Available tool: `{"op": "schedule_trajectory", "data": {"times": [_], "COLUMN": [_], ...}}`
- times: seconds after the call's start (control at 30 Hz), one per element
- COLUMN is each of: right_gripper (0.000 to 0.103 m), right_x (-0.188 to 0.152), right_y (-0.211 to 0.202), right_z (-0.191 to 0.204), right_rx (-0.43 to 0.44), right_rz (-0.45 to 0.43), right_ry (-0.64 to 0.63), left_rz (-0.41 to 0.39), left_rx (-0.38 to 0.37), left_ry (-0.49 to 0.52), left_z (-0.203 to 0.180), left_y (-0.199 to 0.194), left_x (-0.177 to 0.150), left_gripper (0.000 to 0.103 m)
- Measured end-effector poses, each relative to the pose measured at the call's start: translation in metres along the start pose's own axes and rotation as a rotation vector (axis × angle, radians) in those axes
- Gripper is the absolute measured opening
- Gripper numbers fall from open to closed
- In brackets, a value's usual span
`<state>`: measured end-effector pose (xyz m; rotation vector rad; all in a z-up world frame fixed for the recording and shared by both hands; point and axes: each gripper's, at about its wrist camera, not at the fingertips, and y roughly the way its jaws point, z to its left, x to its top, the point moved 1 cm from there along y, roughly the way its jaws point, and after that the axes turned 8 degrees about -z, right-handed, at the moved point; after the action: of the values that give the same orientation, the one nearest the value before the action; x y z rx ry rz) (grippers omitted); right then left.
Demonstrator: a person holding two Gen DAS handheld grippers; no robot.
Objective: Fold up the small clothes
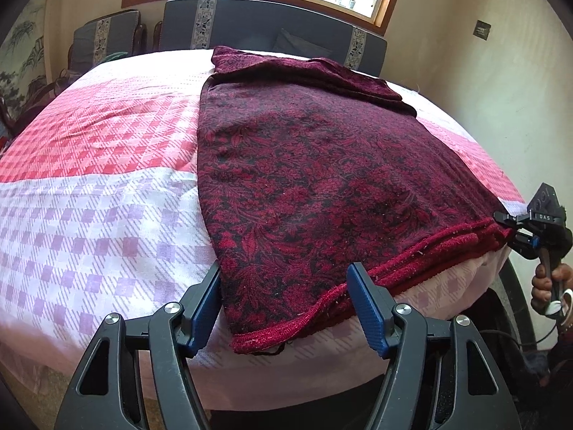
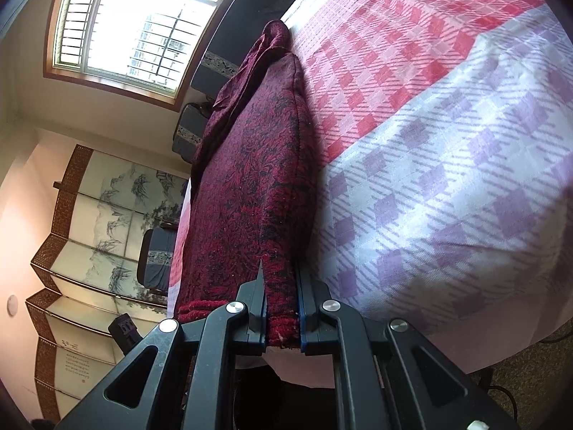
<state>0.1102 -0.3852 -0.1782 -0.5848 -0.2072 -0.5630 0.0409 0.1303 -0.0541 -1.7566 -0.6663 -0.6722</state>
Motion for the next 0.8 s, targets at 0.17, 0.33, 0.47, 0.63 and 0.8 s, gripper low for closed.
{"op": "schedule_trajectory", "data": {"times": [0.17,0.33,0.47,0.63,0.8], "right_gripper": [0.008,0.010,0.014,0.020,0.022], "right_x": [-0.003,-0.004,-0.004,-0.001,-0.003], "right_y": [0.000,-0.001,-0.003,-0.003,-0.002], "right_z": [0.013,0.012,0.006,0.005,0.010], "right_rx": [-0.057,-0.037,-0.001,0.012,-0.004], "right_rz": [0.001,0.011,0.017,0.024,0.021], "right_ry": [-0.096,-0.091,-0.050,-0.034,-0.049], "left_rz": [0.032,0.109,0.135,0.142,0.141], "left_rx": [-0.107,-0.281,-0.302,-0.300,-0.332], "left_ry": [-0.113,-0.271,-0.271,-0.240,-0.304], "left_z": [0.024,0.045,0.042,0.030,0.037], "left_y": [-0.003,0.004,0.006,0.008,0.009], "left_x": [0.007,0.014,0.017,0.020,0.019], "left_gripper": [0.055,0.054,0.055,0.066,0.068]}}
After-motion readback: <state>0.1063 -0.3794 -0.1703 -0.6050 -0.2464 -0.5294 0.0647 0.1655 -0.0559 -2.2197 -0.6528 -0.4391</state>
